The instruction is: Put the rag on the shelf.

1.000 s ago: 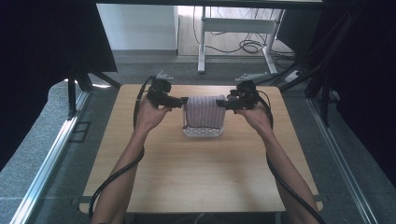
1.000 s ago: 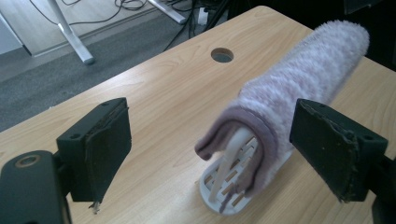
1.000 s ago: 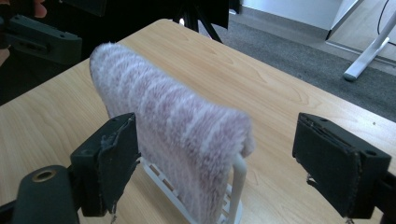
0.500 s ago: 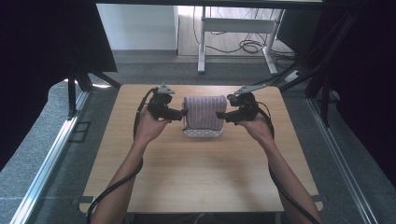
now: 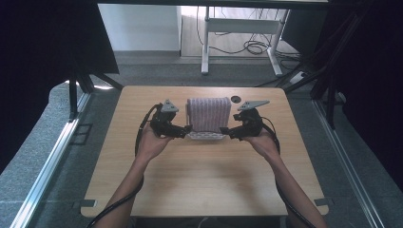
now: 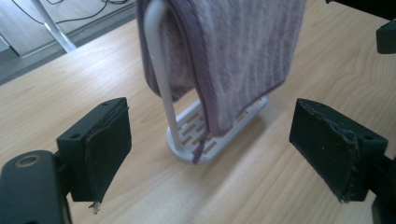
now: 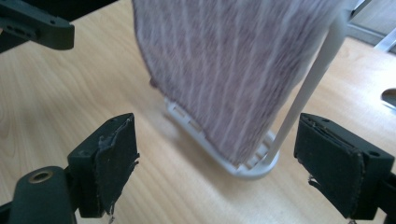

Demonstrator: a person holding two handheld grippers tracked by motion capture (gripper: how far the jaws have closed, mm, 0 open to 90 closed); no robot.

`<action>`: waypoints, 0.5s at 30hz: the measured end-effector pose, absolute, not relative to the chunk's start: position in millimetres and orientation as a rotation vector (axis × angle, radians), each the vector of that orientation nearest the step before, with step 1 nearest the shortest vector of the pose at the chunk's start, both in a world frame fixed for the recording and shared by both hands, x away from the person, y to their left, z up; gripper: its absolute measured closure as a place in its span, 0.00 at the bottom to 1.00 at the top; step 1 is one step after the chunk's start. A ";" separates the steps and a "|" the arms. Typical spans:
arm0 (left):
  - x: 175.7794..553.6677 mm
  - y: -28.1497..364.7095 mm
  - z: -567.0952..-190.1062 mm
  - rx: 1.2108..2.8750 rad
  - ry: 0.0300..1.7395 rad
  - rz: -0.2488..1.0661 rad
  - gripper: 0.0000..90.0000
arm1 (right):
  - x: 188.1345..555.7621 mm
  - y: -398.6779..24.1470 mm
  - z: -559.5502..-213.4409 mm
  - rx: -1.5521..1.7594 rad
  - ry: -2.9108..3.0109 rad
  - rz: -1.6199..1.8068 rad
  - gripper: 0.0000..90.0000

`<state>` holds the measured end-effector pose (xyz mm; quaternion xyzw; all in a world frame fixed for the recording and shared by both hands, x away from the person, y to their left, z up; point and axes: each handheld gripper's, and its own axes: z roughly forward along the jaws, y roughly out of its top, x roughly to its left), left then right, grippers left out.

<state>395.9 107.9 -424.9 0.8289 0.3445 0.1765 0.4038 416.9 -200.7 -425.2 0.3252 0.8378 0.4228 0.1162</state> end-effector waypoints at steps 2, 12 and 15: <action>390.7 107.9 -428.9 2.090 0.870 0.439 0.14 | 412.4 -201.3 -430.6 0.953 2.459 1.226 0.15; 366.6 107.0 -449.7 2.115 0.851 0.450 0.14 | 388.8 -206.3 -461.3 0.962 2.498 1.194 0.15; 359.0 107.2 -459.7 2.132 0.845 0.455 0.14 | 383.8 -208.6 -469.3 0.963 2.505 1.174 0.15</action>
